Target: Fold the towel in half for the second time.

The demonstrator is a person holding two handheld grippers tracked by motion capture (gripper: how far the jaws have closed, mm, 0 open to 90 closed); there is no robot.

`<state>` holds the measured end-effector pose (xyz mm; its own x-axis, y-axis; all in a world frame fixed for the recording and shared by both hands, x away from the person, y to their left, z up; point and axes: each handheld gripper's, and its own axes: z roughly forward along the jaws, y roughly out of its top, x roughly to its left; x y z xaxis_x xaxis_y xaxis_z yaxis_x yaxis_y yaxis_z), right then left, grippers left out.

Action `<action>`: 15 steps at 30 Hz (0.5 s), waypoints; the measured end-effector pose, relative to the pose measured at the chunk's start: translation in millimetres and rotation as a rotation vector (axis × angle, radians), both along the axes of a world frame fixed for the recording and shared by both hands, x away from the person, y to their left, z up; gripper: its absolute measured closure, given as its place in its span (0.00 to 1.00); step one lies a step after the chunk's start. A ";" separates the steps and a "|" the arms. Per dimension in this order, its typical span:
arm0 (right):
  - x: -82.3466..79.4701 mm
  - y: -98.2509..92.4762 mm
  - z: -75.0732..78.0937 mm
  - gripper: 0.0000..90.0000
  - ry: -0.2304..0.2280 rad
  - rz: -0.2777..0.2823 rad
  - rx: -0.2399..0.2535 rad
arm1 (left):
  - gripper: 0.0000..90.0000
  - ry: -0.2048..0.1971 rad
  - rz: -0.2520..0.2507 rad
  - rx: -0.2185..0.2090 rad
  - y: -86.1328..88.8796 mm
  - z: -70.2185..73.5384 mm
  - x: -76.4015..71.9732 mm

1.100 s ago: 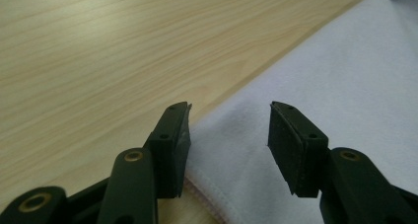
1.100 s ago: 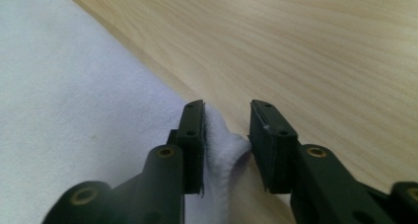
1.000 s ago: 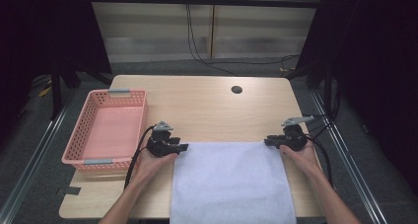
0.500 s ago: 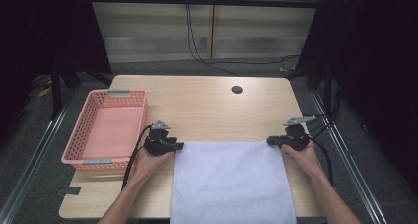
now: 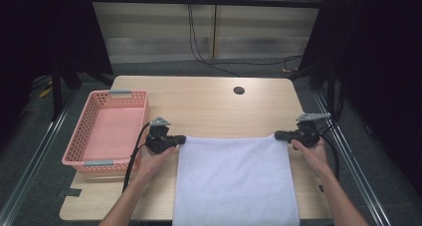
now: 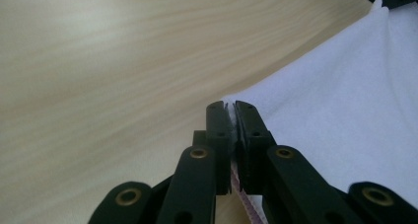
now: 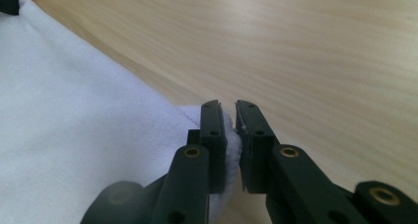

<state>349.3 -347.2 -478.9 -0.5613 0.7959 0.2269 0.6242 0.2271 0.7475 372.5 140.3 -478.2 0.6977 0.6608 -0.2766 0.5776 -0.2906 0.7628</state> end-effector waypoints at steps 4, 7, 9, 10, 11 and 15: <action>3.2 -4.1 11.0 0.92 -0.041 -0.016 0.050 | 0.96 -0.057 0.006 -0.034 -1.2 22.1 4.9; 6.3 -7.6 20.0 0.92 -0.059 -0.023 0.059 | 0.96 -0.071 0.005 -0.049 3.0 31.7 10.8; 9.0 -10.0 26.1 0.92 -0.073 -0.029 0.072 | 0.96 -0.073 0.017 -0.060 5.8 35.4 15.1; 10.8 -11.4 29.6 0.92 -0.077 -0.032 0.088 | 0.96 -0.075 0.021 -0.061 6.5 36.3 17.2; 12.8 -11.8 32.1 0.92 -0.083 -0.034 0.090 | 0.96 -0.079 0.019 -0.060 6.7 36.9 18.8; 22.8 -10.0 40.2 0.92 -0.091 -0.044 0.092 | 0.96 -0.092 0.035 -0.066 5.9 43.8 29.8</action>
<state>372.1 -357.2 -438.7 -0.5476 0.7985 0.2500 0.5608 0.1286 0.8179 402.3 146.2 -434.4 0.6988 0.6680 -0.2559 0.5131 -0.2189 0.8299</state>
